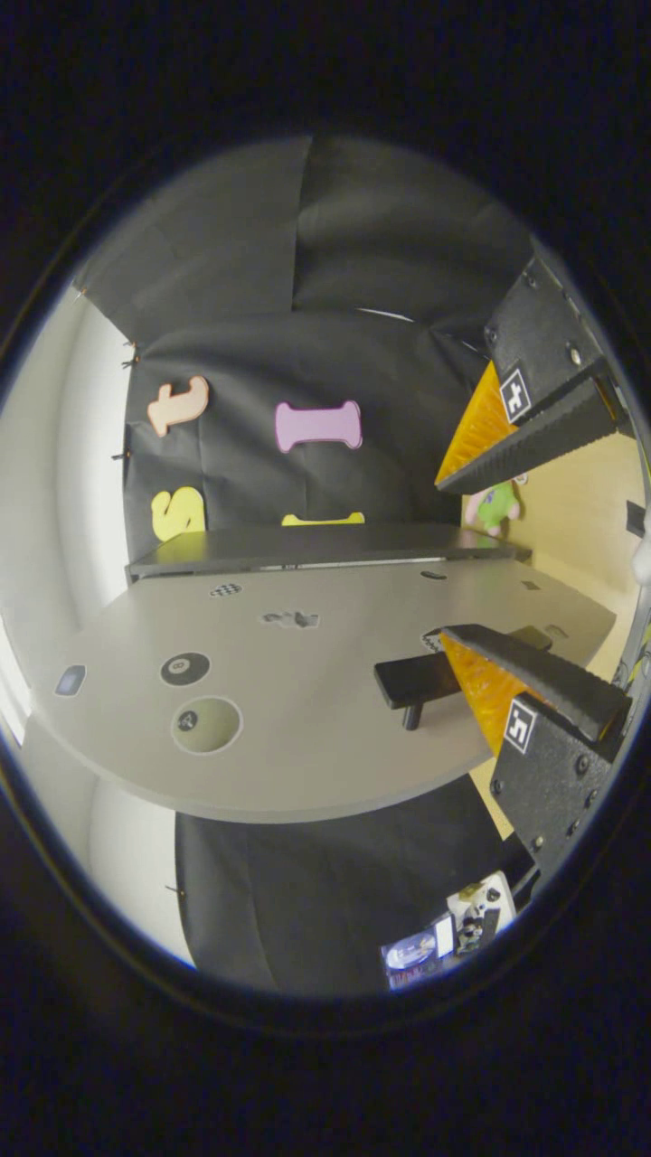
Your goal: Open the shoe cabinet door, grab the shoes and put them into the shoe cabinet, then close the shoe cabinet door.
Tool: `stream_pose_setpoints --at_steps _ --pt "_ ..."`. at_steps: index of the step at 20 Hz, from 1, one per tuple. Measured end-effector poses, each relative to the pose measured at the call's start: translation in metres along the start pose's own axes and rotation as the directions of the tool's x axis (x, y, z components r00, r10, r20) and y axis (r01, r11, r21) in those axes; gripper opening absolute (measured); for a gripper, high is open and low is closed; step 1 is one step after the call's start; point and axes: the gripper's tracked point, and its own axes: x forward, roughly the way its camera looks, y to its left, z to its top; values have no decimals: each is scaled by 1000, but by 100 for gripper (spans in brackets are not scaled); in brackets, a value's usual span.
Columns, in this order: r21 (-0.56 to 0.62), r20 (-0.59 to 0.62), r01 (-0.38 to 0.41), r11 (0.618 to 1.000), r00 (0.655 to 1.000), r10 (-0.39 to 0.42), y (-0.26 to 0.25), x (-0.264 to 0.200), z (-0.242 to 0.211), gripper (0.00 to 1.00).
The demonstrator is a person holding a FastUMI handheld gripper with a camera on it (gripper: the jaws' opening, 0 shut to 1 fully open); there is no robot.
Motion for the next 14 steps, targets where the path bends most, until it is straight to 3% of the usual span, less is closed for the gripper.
stream_pose_setpoints --at_steps 9,14 --pt "-4 -2 -58 998 998 58 84 22 -4 96" --pt "16 -22 -128 992 991 129 144 45 -17 96"
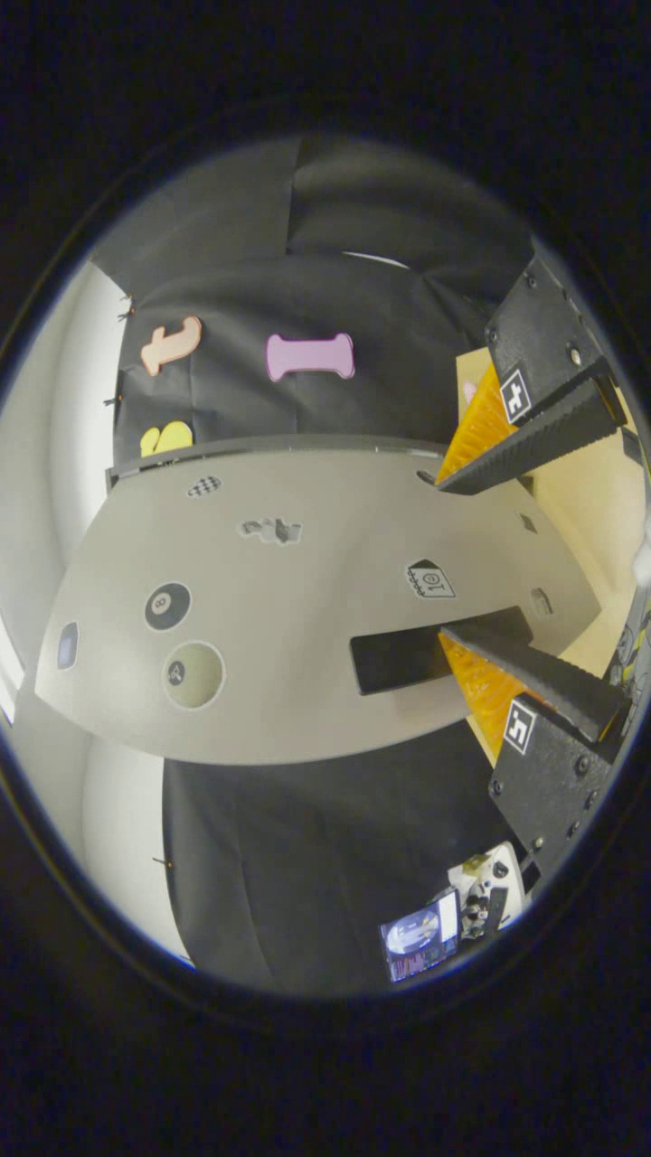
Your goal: Open the shoe cabinet door, grab the shoes and put them into the shoe cabinet, then close the shoe cabinet door.
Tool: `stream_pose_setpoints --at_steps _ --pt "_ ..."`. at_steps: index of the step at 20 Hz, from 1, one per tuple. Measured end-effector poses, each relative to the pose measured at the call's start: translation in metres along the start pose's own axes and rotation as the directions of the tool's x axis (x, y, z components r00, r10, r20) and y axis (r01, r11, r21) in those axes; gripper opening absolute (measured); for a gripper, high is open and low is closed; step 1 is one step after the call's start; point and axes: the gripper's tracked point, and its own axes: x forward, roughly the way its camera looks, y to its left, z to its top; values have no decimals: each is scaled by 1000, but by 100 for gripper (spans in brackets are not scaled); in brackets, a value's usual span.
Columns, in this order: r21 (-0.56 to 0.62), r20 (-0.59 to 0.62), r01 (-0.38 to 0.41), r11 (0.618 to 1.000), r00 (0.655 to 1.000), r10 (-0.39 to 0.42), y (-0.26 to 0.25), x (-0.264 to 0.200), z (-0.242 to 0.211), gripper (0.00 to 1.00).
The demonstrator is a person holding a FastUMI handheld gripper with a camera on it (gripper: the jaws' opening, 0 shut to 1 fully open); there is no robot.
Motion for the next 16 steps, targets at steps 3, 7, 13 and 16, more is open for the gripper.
stream_pose_setpoints --at_steps 3,7,13,16 --pt "-18 5 -4 1000 1000 4 23 29 0 97" --pt "-8 1 -45 999 999 45 58 75 -2 97" --pt "6 -2 -17 1000 1000 17 87 151 7 100" --pt "22 12 25 999 1000 -25 84 160 13 100"
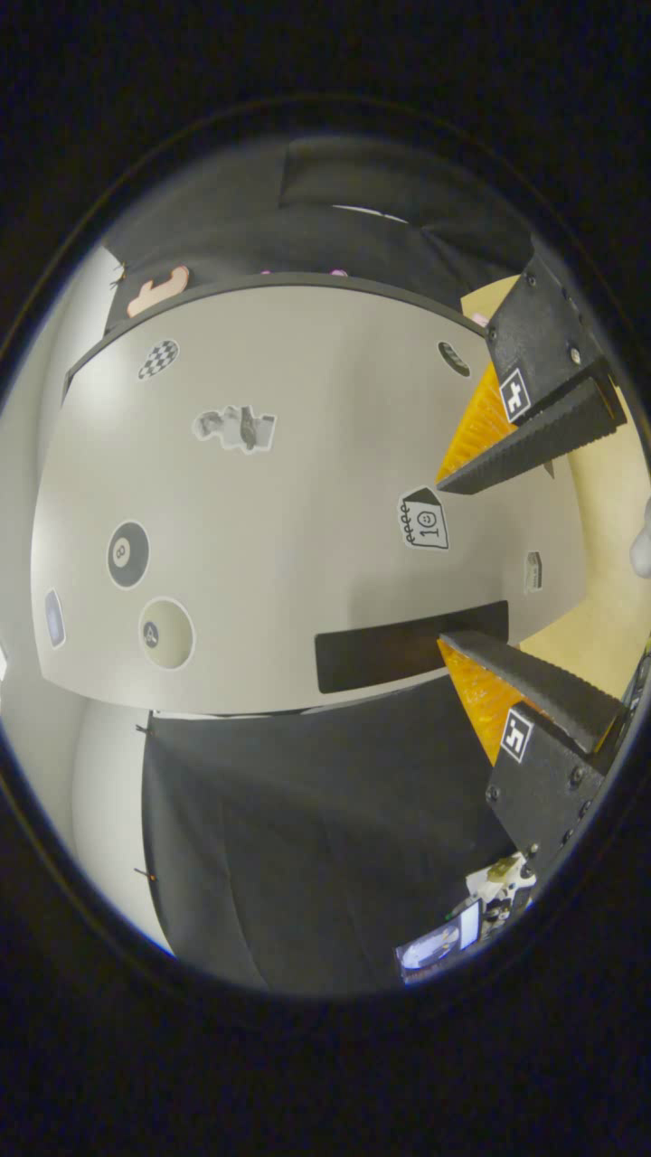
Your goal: Open the shoe cabinet door, grab the shoes and put them into the shoe cabinet, then close the shoe cabinet door.
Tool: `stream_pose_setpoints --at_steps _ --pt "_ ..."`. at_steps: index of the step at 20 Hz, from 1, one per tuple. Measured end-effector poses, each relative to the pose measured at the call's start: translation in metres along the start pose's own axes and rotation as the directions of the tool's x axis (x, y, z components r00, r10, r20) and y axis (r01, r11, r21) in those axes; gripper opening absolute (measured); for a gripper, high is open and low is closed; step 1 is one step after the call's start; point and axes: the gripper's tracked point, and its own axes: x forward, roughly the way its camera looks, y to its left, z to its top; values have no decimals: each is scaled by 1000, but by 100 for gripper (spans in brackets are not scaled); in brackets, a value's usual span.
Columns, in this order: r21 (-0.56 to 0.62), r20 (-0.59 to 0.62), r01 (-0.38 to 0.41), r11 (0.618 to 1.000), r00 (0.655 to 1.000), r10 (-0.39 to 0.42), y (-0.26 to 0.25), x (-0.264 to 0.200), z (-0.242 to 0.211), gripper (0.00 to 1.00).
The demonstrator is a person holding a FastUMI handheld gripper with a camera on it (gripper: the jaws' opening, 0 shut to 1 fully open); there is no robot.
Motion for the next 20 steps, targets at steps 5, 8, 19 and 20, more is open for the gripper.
stream_pose_setpoints --at_steps 5,8,19,20 --pt "3 14 40 999 999 -40 -8 -10 4 100" --pt "-3 22 93 996 995 -93 -18 -28 4 100" --pt "-24 98 253 967 963 -250 -46 -136 22 100" --pt "-22 105 273 962 957 -270 -52 -147 24 100"
